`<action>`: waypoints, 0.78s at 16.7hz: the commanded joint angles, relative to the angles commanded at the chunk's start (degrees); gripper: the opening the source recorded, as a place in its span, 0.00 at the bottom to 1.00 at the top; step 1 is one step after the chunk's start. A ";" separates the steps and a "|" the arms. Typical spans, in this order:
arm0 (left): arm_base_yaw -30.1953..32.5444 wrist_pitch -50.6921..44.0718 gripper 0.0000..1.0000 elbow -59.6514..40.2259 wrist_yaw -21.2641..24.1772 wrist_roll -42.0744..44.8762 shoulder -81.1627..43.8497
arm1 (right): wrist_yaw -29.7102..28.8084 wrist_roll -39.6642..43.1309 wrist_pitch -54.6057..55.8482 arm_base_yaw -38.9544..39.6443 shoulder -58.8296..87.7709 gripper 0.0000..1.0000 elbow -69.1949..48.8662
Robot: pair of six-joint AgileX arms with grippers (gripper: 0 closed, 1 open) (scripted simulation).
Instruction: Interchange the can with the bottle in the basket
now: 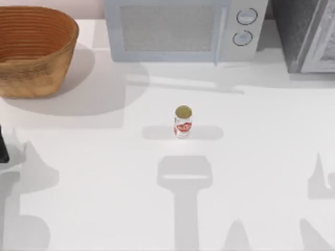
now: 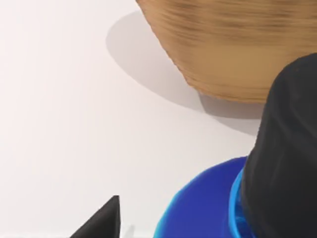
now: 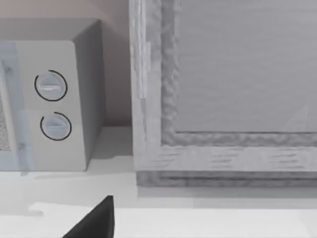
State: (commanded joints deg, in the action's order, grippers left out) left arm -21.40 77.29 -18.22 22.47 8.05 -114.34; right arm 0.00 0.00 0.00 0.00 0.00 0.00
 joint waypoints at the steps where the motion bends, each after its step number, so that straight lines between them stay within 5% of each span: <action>1: 0.00 0.00 0.77 0.00 0.00 0.00 0.00 | 0.00 0.00 0.00 0.00 0.00 1.00 0.00; 11: 0.00 0.00 0.02 0.00 0.00 0.00 0.00 | 0.00 0.00 0.00 0.00 0.00 1.00 0.00; 13: 0.00 0.00 0.00 0.00 0.00 0.00 0.00 | 0.00 0.00 0.00 0.00 0.00 1.00 0.00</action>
State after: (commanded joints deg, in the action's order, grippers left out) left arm -21.40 77.29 -18.22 22.47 8.05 -114.34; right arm 0.00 0.00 0.00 0.00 0.00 0.00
